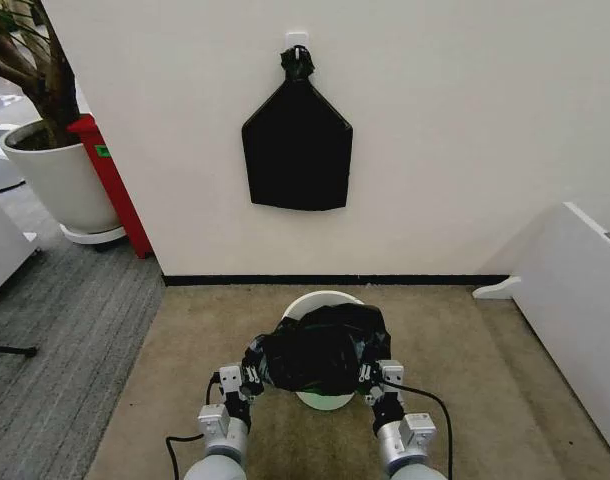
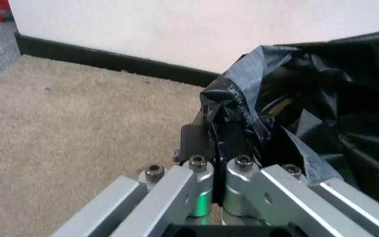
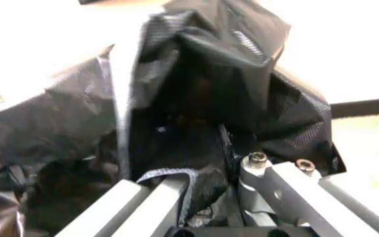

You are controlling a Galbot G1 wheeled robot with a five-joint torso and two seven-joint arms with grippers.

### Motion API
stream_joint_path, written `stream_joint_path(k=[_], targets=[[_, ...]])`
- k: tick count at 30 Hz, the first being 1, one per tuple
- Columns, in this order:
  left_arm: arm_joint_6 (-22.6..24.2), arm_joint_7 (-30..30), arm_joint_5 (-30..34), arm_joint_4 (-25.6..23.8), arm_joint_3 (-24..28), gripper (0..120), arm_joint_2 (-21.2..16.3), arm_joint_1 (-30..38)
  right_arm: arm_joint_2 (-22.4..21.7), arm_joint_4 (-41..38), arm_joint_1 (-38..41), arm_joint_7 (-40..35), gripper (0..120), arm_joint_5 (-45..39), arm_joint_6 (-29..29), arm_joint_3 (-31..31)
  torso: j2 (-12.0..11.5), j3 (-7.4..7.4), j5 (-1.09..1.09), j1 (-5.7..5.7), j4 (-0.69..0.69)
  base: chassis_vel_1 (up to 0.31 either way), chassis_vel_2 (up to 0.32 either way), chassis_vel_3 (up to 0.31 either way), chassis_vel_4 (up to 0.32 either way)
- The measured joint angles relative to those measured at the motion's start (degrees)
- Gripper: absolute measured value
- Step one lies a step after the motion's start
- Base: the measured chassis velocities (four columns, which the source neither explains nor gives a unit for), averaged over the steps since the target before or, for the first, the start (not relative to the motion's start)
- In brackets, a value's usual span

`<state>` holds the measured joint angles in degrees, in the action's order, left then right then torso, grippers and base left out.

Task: Place the garbage bag over the trash bin.

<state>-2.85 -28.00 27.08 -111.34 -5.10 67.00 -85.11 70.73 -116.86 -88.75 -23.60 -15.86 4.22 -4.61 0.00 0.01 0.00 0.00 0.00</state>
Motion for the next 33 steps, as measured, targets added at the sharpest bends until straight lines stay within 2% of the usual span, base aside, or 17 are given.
stream_joint_path(k=[9,18,33], targets=[[-1.1,0.8,-0.9,-0.1,-0.5,0,-0.1,0.1,1.3,0.4,-1.5,0.1,0,-0.2,1.2,-4.6,0.0,0.0,-0.01,0.0,0.0,0.0,0.0,0.0,0.0],[-1.2,1.1,-1.2,-0.1,-0.6,0,-0.6,0.0,1.7,3.8,-2.6,0.3,0,-0.4,2.3,-3.9,0.0,-0.01,0.0,0.0,0.0,0.0,0.0,0.0,0.0],[4.1,1.9,4.2,-3.1,-1.6,0,-4.1,-0.1,0.7,4.9,-1.1,0.6,0,-1.4,0.9,-4.1,0.0,-0.01,-0.01,0.0,0.0,0.0,0.0,0.0,0.0]])
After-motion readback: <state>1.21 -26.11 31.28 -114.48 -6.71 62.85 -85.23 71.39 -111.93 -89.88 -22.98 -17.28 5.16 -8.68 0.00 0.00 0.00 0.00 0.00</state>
